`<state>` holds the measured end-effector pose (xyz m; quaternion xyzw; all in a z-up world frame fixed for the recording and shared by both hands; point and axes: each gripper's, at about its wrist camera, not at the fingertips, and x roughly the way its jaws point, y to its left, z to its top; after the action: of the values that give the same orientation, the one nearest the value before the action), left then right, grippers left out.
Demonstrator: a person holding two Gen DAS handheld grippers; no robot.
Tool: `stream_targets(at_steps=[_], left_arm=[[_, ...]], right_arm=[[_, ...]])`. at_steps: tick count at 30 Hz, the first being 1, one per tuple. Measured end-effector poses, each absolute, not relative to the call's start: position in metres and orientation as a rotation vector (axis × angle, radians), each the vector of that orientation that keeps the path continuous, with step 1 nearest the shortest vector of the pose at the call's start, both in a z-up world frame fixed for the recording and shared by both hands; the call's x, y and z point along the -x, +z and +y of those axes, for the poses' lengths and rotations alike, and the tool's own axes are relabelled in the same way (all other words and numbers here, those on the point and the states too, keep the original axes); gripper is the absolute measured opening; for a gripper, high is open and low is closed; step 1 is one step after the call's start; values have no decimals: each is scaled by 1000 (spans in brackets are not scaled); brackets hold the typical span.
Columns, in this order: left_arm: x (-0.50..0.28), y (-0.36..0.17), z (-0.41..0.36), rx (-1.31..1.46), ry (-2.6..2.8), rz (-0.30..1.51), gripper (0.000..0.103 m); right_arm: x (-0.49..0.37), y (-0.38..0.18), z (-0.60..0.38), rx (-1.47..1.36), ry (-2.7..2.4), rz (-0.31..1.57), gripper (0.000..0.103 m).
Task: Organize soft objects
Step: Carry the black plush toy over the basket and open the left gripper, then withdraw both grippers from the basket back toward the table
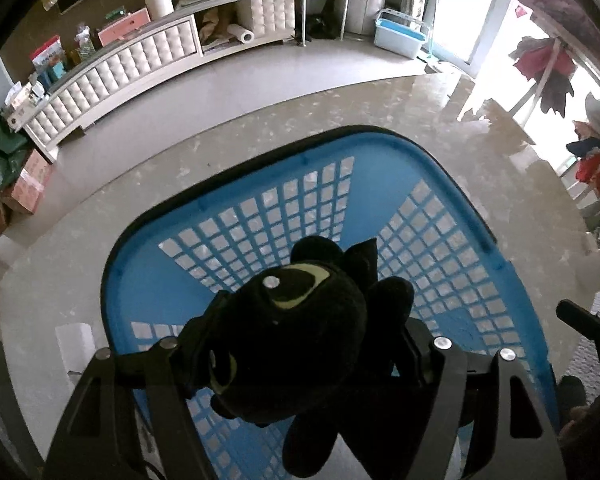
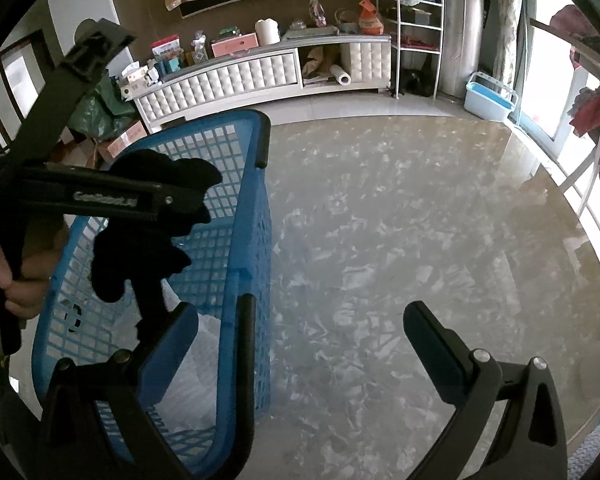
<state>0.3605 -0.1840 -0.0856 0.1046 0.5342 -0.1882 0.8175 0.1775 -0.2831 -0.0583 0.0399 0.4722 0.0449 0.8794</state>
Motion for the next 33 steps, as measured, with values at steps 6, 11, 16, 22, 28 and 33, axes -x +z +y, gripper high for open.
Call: stream_targets(at_steps=[6, 11, 16, 22, 28, 33], left_arm=[[-365, -87, -187, -242, -374, 1140, 73], [-365, -89, -188, -257, -359, 1147, 79], [-365, -88, -188, -266, -387, 1151, 88], [-352, -76, -189, -334, -417, 1117, 90], [-326, -54, -182, -347, -433, 1063, 90], [-305, -30, -168, -338, -415, 1014, 90]], right_arm=[[-179, -57, -285, -97, 92, 988, 103], [-179, -58, -287, -110, 91, 989, 103], [-176, -56, -286, -112, 101, 989, 103], [-171, -51, -285, -111, 105, 985, 103], [-166, -45, -281, -111, 103, 987, 103], [-158, -36, -275, -94, 106, 982, 103]])
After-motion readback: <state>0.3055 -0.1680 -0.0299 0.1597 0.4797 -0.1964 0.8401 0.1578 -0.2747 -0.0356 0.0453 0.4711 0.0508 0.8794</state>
